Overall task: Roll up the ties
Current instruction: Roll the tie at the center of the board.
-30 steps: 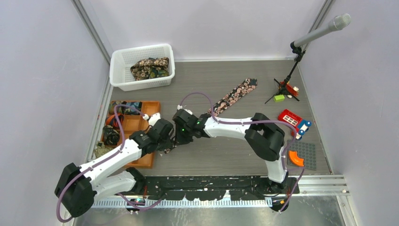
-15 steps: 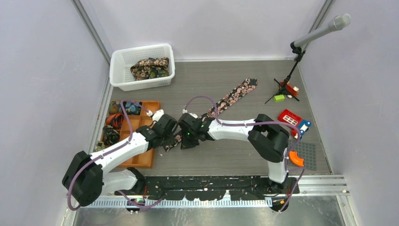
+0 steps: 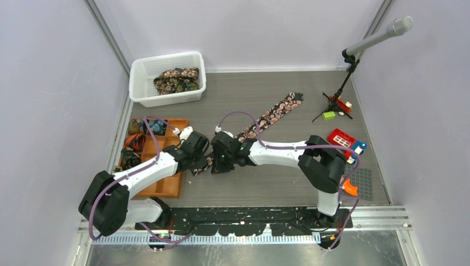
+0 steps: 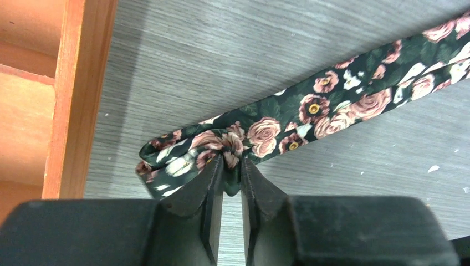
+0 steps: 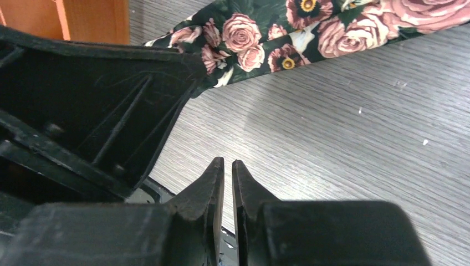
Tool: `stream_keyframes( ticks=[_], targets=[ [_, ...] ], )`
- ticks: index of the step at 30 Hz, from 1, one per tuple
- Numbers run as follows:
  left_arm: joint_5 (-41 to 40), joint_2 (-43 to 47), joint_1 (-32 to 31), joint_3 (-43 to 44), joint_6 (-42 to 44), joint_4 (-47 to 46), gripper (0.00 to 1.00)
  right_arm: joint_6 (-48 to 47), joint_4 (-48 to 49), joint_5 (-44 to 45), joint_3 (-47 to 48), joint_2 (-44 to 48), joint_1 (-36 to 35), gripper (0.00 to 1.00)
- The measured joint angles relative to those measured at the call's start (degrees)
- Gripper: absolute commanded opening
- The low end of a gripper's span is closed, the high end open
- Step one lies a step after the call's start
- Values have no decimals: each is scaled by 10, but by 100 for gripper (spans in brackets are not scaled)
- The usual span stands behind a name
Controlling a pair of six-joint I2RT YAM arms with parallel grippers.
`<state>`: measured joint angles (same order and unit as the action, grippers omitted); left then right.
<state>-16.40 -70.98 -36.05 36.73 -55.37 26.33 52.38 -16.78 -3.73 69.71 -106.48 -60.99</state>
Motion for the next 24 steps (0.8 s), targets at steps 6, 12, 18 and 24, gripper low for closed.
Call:
stream_keyframes(
  ticks=[6,12,18,24],
  targets=[
    [1,0,10,0,-1,-17,46,-1,20,-9,0,0,0,19],
    [-1,1,16,-1,-3,-21,46,-5,23,-14,12,-10,2,27],
    [-1,15,22,-8,-15,-21,46,-10,26,-15,25,-24,10,32],
    [-1,38,22,-16,-28,-22,44,-8,44,-23,30,-34,20,35]
  ],
)
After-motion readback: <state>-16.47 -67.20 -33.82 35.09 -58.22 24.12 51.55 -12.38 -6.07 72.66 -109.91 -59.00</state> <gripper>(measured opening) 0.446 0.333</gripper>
